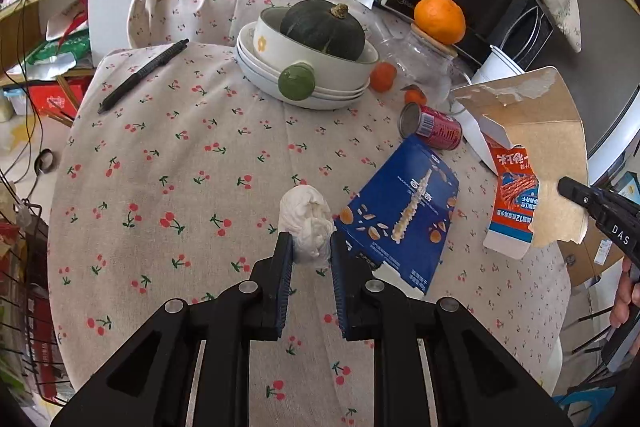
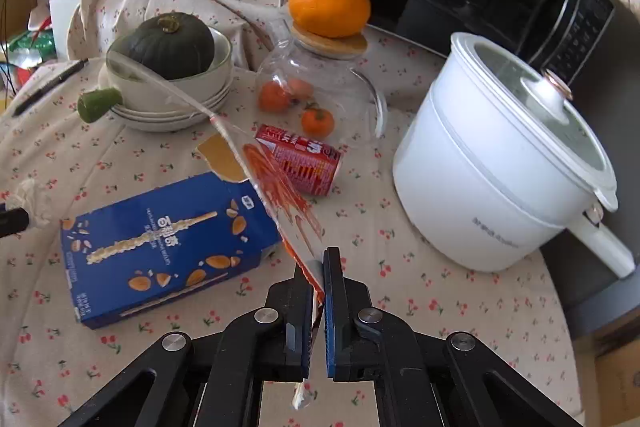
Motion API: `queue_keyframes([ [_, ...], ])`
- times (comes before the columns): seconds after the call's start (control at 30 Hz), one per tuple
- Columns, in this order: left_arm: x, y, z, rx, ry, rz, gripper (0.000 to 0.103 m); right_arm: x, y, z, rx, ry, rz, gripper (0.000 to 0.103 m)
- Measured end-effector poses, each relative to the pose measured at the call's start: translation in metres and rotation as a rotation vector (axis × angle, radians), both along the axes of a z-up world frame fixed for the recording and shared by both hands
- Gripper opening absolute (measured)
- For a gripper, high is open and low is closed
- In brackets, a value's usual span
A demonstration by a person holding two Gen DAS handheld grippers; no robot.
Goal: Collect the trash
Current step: 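Carry the tissue and carton to the white bin with both grippers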
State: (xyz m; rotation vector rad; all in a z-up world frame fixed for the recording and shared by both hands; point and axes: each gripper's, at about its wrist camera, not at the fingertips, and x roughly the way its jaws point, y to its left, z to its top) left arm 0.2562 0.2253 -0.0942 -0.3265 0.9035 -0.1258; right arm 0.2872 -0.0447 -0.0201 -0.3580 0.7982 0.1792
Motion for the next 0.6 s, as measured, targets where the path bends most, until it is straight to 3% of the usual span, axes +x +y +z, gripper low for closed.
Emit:
queue_keyframes([
  [0.3, -0.048, -0.039, 0.024, 0.025, 0.004, -0.087, 0.02, -0.048, -0.068, 0.013, 0.315, 0.175, -0.102, 0.001],
  [0.6, -0.099, -0.085, 0.05, 0.062, -0.02, -0.173, 0.02, -0.107, -0.128, 0.013, 0.4, 0.178, -0.191, 0.001],
])
